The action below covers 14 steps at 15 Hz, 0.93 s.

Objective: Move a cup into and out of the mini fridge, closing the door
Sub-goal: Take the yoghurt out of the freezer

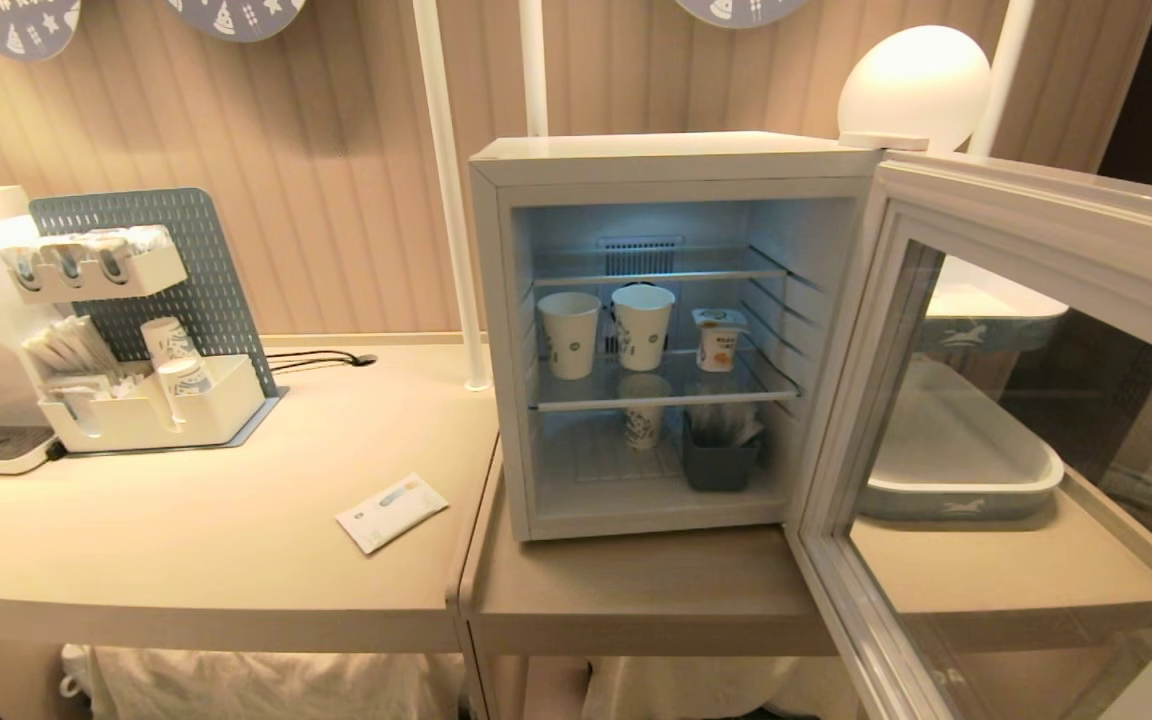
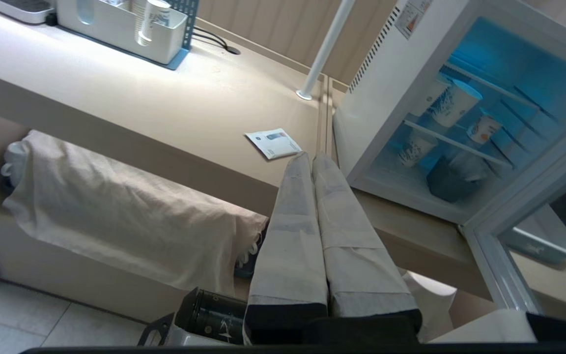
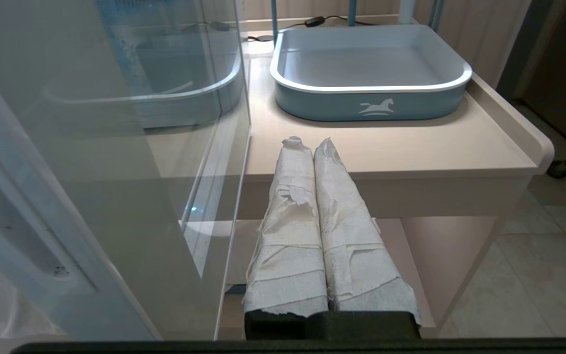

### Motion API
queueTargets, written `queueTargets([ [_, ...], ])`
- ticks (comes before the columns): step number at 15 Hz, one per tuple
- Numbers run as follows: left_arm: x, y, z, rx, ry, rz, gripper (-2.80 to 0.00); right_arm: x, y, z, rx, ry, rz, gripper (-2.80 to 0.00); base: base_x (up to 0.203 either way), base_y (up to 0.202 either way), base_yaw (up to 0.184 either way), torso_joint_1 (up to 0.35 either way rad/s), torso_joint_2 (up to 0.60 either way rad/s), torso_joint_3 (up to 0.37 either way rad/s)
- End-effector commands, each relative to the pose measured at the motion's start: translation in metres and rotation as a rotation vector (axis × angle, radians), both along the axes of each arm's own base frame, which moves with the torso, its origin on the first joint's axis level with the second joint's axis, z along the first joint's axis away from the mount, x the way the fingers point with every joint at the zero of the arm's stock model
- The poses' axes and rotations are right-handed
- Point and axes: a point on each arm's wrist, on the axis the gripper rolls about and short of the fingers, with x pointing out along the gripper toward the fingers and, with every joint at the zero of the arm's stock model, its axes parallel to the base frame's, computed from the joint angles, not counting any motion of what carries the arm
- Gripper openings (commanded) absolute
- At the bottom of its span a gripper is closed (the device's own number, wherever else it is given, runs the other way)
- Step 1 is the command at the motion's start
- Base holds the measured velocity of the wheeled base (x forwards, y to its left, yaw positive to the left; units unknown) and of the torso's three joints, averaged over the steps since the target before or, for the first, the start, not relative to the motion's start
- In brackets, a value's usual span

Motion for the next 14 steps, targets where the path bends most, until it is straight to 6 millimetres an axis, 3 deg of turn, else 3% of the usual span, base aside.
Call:
queueTargets([
  [1, -0.003, -0.002, -0.027, 0.019, -0.044, -0.016, -2.8, 0.0, 0.0, 0.0, 0.001, 0.003, 0.0, -2.8, 0.0, 0.0, 0.0, 0.0, 0.0, 0.0],
  [5, 0.087, 0.002, -0.087, 0.137, -0.03, 0.006, -2.8, 0.0, 0.0, 0.0, 0.001, 0.003, 0.0, -2.8, 0.0, 0.0, 0.0, 0.0, 0.0, 0.0],
  [7, 0.13, 0.002, -0.138, 0.251, -0.001, -0.022, -2.8, 0.0, 0.0, 0.0, 0.001, 0.003, 0.0, -2.8, 0.0, 0.0, 0.0, 0.0, 0.0, 0.0],
  [9, 0.147, 0.002, -0.178, 0.316, 0.07, -0.07, -2.8, 0.0, 0.0, 0.0, 0.001, 0.003, 0.0, -2.8, 0.0, 0.0, 0.0, 0.0, 0.0, 0.0],
  [10, 0.149, 0.001, -0.184, 0.347, 0.057, -0.089, -2.8, 0.0, 0.0, 0.0, 0.001, 0.005, 0.0, -2.8, 0.0, 0.0, 0.0, 0.0, 0.0, 0.0],
  [14, 0.148, 0.001, -0.177, 0.397, -0.004, -0.108, -2.8, 0.0, 0.0, 0.0, 0.001, 0.005, 0.0, -2.8, 0.0, 0.0, 0.0, 0.0, 0.0, 0.0],
])
